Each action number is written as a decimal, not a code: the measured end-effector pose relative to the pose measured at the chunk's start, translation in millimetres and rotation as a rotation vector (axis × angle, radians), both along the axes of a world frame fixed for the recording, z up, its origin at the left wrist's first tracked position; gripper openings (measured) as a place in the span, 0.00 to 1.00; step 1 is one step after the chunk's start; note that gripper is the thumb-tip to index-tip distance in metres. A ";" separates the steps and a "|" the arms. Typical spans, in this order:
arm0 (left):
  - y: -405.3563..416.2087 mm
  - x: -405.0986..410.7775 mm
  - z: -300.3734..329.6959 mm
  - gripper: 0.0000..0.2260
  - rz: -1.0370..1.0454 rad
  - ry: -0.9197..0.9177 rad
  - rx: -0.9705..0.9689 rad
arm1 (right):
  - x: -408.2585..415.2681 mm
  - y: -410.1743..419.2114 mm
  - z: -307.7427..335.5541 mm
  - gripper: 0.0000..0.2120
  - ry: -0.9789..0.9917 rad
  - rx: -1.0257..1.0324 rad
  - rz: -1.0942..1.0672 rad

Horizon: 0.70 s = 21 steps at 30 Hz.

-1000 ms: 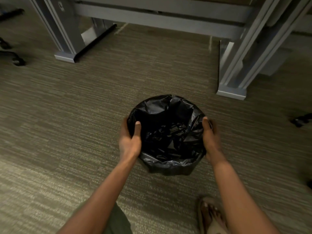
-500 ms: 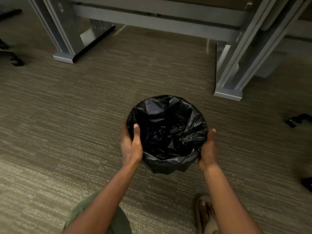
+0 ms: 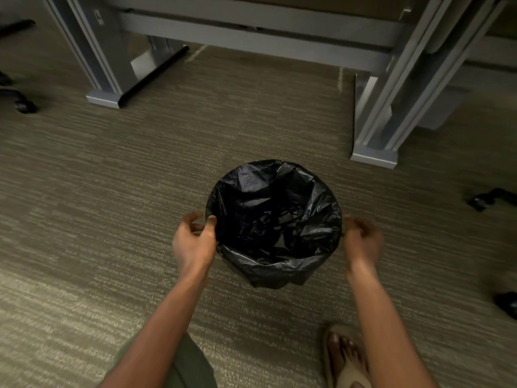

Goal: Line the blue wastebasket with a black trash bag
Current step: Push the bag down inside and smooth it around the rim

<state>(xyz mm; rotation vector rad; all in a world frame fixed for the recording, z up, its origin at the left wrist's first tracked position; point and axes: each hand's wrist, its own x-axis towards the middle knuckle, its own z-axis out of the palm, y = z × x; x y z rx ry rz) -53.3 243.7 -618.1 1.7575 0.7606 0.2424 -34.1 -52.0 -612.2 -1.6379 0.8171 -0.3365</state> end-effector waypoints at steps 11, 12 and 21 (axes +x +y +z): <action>15.3 6.1 -8.1 0.13 -0.020 0.054 -0.133 | -9.3 -11.2 -15.8 0.07 0.069 0.399 0.141; 15.8 8.3 -9.6 0.12 -0.025 0.057 -0.163 | -9.1 -11.8 -16.5 0.06 0.059 0.414 0.154; 9.8 44.4 3.8 0.08 -0.048 -0.048 -0.279 | 10.5 -19.2 -11.0 0.04 -0.054 0.448 0.146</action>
